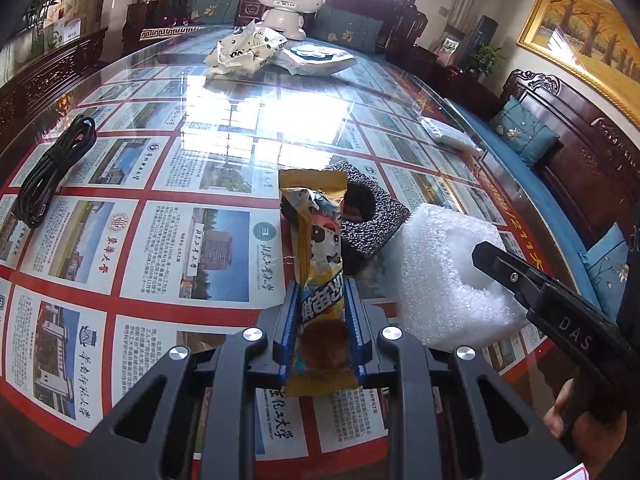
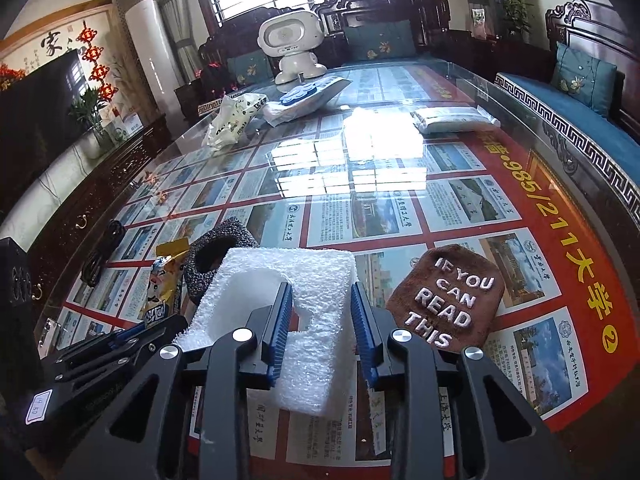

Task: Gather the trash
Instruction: 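Grasp the yellow snack wrapper with the left tool while the right tool grasps the white foam block, then carry the wrapper and foam block over the yellow bin and open both tools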

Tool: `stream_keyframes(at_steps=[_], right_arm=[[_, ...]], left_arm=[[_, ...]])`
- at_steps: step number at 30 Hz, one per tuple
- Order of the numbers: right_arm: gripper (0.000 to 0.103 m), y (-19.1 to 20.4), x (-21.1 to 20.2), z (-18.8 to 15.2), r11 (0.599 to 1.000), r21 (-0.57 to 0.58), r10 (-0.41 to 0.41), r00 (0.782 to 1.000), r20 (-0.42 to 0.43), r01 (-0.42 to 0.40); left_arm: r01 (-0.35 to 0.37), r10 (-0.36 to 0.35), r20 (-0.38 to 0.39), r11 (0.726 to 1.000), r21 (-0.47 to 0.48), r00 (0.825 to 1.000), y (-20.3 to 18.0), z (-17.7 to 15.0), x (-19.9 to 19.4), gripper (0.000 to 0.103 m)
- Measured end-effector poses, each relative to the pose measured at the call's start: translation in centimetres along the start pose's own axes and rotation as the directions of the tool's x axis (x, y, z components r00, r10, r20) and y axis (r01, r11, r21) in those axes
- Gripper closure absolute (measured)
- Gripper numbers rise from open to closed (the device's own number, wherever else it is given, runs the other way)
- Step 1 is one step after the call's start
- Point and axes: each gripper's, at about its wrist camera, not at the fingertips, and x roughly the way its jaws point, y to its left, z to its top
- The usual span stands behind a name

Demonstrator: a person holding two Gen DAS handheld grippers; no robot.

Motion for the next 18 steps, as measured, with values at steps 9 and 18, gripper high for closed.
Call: stream_keyframes(at_steps=[9,18], right_arm=[[0.075,0.5,-1.2,-0.5,1.0,-0.019,0.016,0.999,0.038,-0.015],[0.075,0.3,-5.4,-1.4,0.999,-0.003,0.048,0.994,0.096,-0.048]], left_arm=[[0.026,-0.027,0.045,1.0,0.014,0.999,0.1,-0.5,-1.4,0.081],[0.094,-0.098,0.078,0.994,0.062,0.992,-1.6,-2.0,-5.7,0.081]])
